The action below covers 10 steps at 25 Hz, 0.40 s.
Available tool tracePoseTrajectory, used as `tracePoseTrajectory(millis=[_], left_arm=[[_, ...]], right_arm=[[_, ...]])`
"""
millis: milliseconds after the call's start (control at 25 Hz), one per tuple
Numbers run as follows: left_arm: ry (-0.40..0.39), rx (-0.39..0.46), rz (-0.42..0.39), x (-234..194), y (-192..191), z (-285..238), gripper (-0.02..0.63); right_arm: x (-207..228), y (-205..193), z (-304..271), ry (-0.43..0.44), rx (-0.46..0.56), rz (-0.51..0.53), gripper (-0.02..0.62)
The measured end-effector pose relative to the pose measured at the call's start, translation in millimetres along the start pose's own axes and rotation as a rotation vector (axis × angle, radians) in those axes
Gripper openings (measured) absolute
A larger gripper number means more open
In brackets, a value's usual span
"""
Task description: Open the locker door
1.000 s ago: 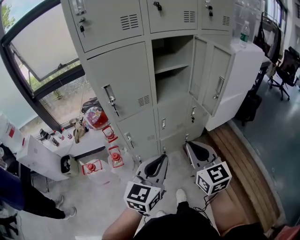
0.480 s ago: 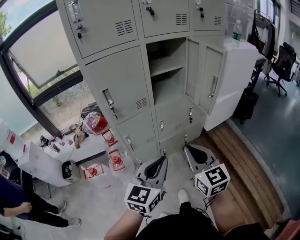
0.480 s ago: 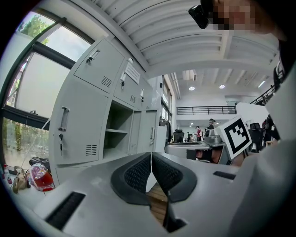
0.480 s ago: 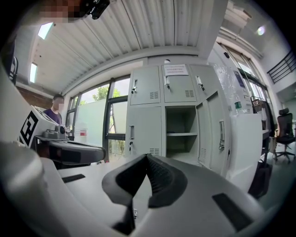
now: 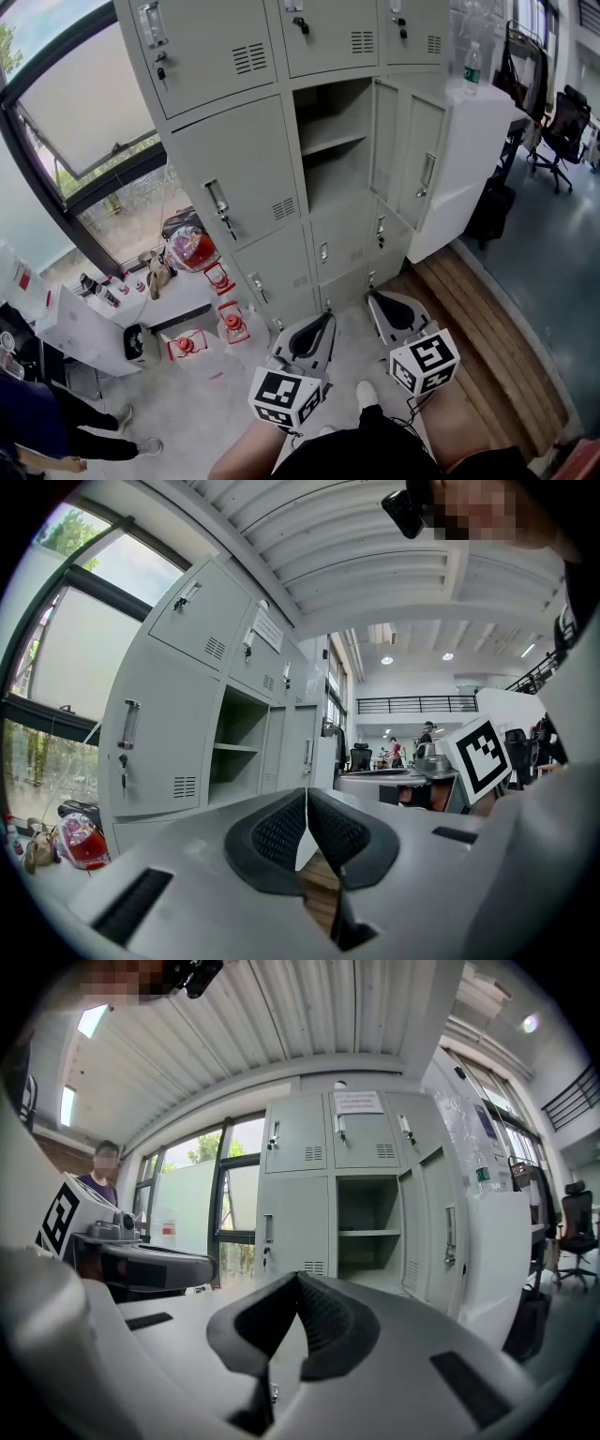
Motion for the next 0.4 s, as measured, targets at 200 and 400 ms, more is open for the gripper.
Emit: tracePoseTrajectory(millis=[200, 400], left_arm=[[0.001, -0.001, 0.003, -1.1, -1.0, 0.9, 0.02], [0.0, -0.003, 0.002, -1.0, 0.5, 3.2, 0.02]], right_arm=[[-1.4, -2.0, -0.9, 0.003, -0.005, -0.002, 0.054], [-4.1, -1.6, 0.1, 0.004, -0.008, -0.001, 0.054]])
Point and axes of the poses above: the fingertips, and each gripper's own axes: z backward along the fingers, x to its right, y out of its top, the point moved 7 cm from there along z, backward along the fingers, and after that the axes turned 14 degrees about x, right-handed, at the moved point
